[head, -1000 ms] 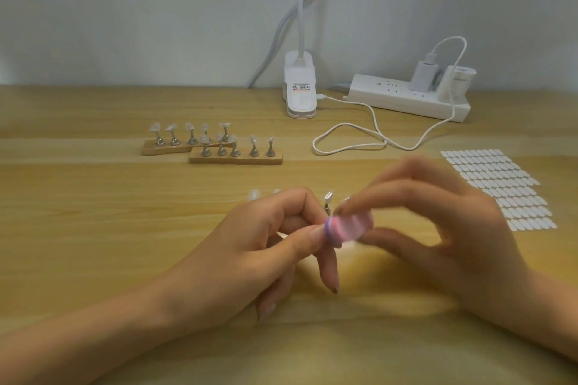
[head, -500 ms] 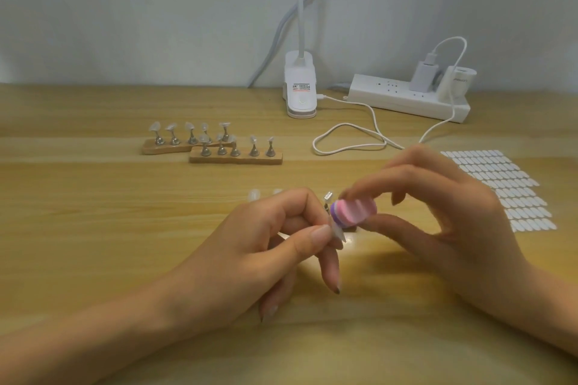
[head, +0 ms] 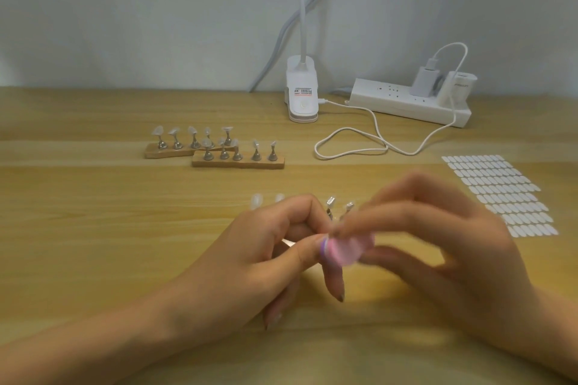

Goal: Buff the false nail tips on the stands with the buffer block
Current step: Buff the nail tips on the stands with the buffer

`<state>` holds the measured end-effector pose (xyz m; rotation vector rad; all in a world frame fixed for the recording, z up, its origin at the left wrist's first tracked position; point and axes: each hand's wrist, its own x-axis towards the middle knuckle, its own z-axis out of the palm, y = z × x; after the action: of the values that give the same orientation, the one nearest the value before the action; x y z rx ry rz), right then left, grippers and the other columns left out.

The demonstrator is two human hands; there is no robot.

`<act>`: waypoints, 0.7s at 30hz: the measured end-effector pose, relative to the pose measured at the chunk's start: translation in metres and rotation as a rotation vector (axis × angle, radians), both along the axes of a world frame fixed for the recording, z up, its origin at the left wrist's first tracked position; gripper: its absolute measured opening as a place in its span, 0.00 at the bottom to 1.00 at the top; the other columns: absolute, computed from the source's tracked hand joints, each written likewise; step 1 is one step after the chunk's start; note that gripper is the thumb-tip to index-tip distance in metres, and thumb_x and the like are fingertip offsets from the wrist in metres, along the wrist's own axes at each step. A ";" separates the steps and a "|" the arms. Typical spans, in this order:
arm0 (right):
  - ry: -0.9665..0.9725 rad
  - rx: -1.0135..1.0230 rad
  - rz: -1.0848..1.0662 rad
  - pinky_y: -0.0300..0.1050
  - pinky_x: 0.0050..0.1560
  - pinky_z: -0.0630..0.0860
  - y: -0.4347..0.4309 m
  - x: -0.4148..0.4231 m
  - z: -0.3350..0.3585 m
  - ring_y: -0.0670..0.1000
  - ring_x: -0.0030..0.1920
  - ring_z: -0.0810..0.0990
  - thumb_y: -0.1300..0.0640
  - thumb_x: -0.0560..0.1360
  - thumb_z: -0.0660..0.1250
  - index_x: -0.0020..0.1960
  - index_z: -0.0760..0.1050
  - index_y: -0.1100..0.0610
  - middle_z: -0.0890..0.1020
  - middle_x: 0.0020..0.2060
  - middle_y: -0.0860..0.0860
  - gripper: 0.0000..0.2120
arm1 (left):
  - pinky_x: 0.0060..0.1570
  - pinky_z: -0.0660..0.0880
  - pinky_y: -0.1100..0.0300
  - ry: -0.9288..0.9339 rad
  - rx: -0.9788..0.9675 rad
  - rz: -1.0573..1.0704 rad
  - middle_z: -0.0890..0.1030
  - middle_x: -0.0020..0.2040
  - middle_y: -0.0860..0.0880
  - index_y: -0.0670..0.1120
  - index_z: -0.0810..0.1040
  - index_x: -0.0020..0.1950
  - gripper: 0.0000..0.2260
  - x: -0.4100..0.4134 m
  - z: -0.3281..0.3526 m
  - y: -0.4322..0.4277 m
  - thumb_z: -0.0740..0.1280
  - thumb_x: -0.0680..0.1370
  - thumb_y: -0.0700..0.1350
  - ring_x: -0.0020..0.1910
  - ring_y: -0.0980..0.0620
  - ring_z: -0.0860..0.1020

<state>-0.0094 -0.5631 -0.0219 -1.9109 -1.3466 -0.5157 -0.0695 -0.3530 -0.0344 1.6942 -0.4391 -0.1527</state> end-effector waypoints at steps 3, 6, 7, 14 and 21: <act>0.011 -0.009 -0.016 0.30 0.52 0.72 0.001 0.002 -0.001 0.43 0.47 0.77 0.56 0.76 0.69 0.55 0.78 0.49 0.79 0.44 0.51 0.09 | 0.22 0.64 0.67 0.001 0.007 0.021 0.84 0.39 0.47 0.50 0.74 0.44 0.06 0.001 0.000 0.000 0.64 0.81 0.49 0.17 0.56 0.67; 0.034 0.001 -0.011 0.29 0.52 0.70 0.003 0.004 -0.001 0.42 0.47 0.76 0.57 0.76 0.69 0.56 0.78 0.50 0.79 0.44 0.52 0.09 | 0.23 0.65 0.67 -0.018 0.030 0.021 0.85 0.40 0.48 0.50 0.74 0.45 0.08 -0.001 0.001 -0.001 0.64 0.81 0.52 0.18 0.56 0.68; 0.019 -0.005 -0.003 0.29 0.52 0.71 0.003 0.003 -0.001 0.42 0.47 0.77 0.57 0.77 0.69 0.56 0.77 0.50 0.78 0.44 0.52 0.09 | 0.23 0.65 0.67 -0.027 0.044 0.016 0.85 0.40 0.48 0.49 0.74 0.46 0.09 -0.001 0.002 -0.002 0.63 0.80 0.54 0.18 0.57 0.68; -0.018 -0.016 -0.002 0.31 0.52 0.72 0.004 0.000 0.001 0.44 0.47 0.78 0.56 0.77 0.69 0.55 0.79 0.50 0.79 0.44 0.52 0.08 | 0.21 0.63 0.67 -0.017 0.037 0.035 0.84 0.39 0.47 0.48 0.73 0.45 0.07 0.000 0.001 -0.002 0.64 0.81 0.48 0.17 0.56 0.67; 0.089 0.046 0.001 0.24 0.52 0.72 0.008 -0.002 -0.004 0.41 0.48 0.81 0.59 0.79 0.69 0.51 0.82 0.51 0.79 0.40 0.43 0.05 | 0.22 0.64 0.64 -0.032 0.051 0.046 0.84 0.37 0.50 0.49 0.73 0.45 0.06 0.001 -0.002 -0.001 0.61 0.81 0.45 0.17 0.56 0.67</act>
<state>-0.0110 -0.5553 -0.0256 -1.8734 -1.2675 -0.4519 -0.0689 -0.3544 -0.0361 1.7574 -0.4229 -0.1034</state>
